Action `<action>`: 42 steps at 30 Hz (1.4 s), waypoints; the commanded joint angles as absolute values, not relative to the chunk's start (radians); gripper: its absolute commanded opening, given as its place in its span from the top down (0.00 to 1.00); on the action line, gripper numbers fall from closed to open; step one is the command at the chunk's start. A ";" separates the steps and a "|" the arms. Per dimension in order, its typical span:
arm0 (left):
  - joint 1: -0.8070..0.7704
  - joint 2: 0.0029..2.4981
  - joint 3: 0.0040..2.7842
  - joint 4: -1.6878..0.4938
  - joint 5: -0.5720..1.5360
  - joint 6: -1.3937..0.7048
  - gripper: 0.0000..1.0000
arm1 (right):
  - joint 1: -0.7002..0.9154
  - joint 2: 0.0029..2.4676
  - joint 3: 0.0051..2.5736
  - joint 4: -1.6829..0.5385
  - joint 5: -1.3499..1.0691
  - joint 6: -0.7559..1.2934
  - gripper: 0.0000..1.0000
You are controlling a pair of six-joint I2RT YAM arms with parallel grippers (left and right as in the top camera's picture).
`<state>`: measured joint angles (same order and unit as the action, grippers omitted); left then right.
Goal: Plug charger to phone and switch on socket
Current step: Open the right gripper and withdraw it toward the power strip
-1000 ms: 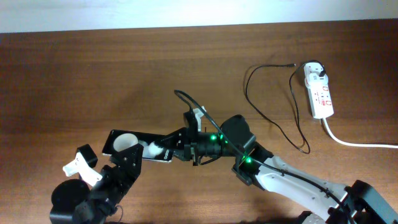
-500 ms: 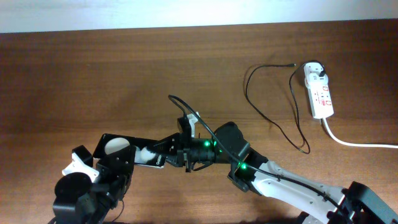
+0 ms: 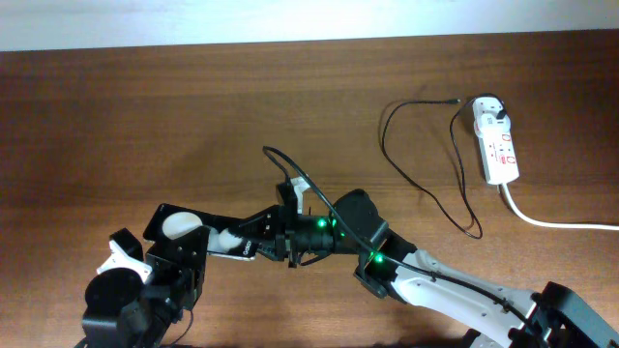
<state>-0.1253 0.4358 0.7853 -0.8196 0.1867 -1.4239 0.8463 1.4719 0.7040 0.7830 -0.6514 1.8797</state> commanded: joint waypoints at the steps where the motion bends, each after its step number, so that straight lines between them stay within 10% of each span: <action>1: -0.124 0.439 0.784 -0.815 0.118 -1.423 1.00 | 0.850 1.465 0.725 0.762 -0.623 1.590 0.68; 8: -0.124 0.449 0.784 -0.815 0.089 -1.416 1.00 | 0.821 1.465 0.725 0.577 -0.499 1.034 0.26; 16: -0.124 0.585 0.784 -0.814 0.195 -1.396 1.00 | 0.625 1.465 0.725 0.224 -0.482 0.779 0.04; 29: -0.124 1.040 0.784 -0.812 0.828 -0.992 1.00 | 0.312 1.309 0.725 -0.504 -0.293 0.661 0.01; 42: -0.124 1.081 0.784 -0.740 1.002 -0.992 1.00 | 0.208 1.339 0.811 -0.498 0.128 0.553 0.01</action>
